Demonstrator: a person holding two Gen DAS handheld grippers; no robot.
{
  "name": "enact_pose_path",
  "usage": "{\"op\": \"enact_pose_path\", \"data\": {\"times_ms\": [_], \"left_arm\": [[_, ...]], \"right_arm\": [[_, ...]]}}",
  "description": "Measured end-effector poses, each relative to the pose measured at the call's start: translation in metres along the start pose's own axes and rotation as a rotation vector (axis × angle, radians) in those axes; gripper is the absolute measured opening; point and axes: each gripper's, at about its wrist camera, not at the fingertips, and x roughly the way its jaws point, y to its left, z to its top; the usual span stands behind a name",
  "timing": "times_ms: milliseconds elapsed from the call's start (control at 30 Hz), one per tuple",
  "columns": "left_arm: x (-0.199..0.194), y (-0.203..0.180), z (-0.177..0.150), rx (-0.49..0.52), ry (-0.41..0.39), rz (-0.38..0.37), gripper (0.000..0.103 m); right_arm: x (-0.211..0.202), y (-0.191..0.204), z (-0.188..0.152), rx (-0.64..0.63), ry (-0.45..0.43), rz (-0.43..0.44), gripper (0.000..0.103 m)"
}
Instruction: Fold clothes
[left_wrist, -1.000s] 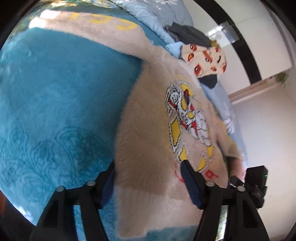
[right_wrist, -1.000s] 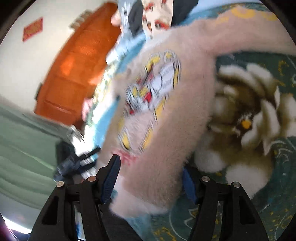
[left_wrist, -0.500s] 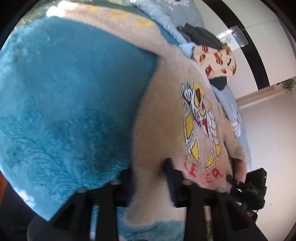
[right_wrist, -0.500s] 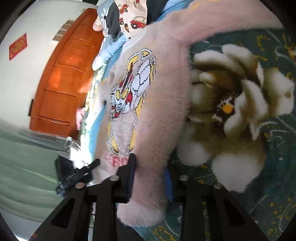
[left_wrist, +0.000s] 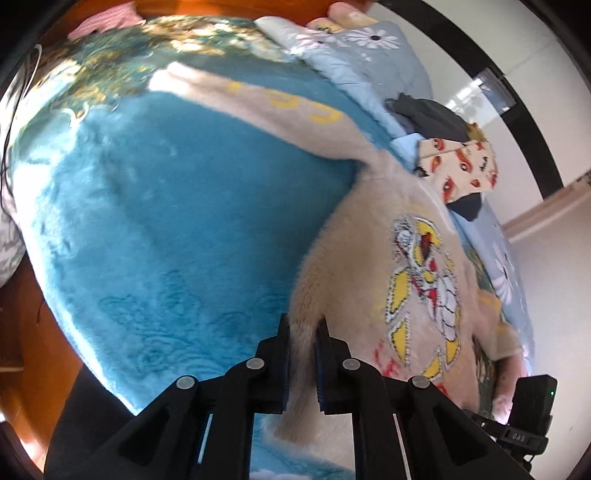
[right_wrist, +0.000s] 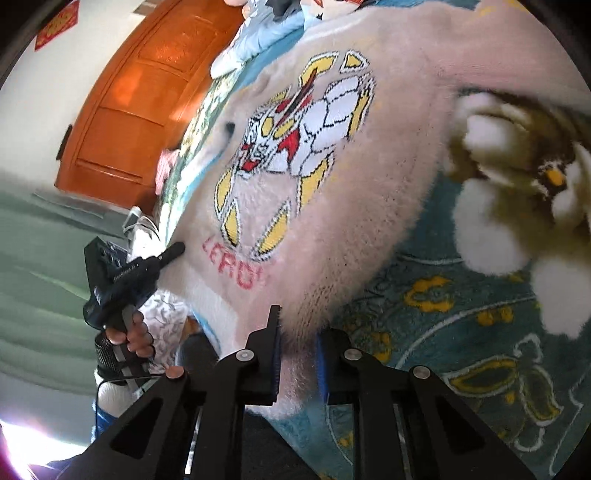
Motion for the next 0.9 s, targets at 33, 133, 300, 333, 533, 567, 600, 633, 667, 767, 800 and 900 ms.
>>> {"op": "enact_pose_path", "data": {"times_ms": [33,133,300,333,533,567,600,633,667,767,800,900], "left_arm": [[0.004,-0.001,-0.001,-0.001,0.006,0.008,0.011],[0.01,-0.006,-0.004,0.0,0.01,0.026,0.015],[-0.003,-0.01,-0.005,0.023,-0.038,0.127,0.02],[-0.006,-0.013,-0.004,0.039,-0.058,0.162,0.02],[-0.025,-0.032,0.005,0.1,-0.148,0.204,0.032],[-0.026,-0.036,0.006,0.11,-0.155,0.205,0.033],[-0.025,-0.039,0.006,0.12,-0.158,0.206,0.034],[-0.024,-0.043,0.006,0.13,-0.158,0.207,0.035],[-0.023,-0.047,0.006,0.139,-0.158,0.208,0.036],[-0.021,-0.052,0.005,0.145,-0.157,0.204,0.04],[-0.021,-0.052,0.004,0.142,-0.157,0.201,0.041],[-0.02,-0.055,0.004,0.132,-0.162,0.195,0.041]], "right_arm": [[-0.004,-0.003,0.001,0.01,-0.006,-0.001,0.016],[-0.027,-0.015,0.006,0.045,-0.064,-0.034,0.017],[-0.094,-0.053,0.021,0.164,-0.279,-0.173,0.017],[-0.11,-0.061,0.024,0.204,-0.335,-0.215,0.017],[-0.171,-0.093,0.042,0.398,-0.59,-0.453,0.031],[-0.175,-0.097,0.045,0.43,-0.617,-0.478,0.035],[-0.177,-0.099,0.048,0.451,-0.64,-0.499,0.038],[-0.179,-0.101,0.052,0.467,-0.66,-0.518,0.038],[-0.181,-0.103,0.055,0.483,-0.679,-0.538,0.039],[-0.174,-0.109,0.066,0.529,-0.673,-0.627,0.04],[-0.174,-0.113,0.067,0.546,-0.674,-0.622,0.04],[-0.173,-0.122,0.068,0.586,-0.682,-0.631,0.04]]}}
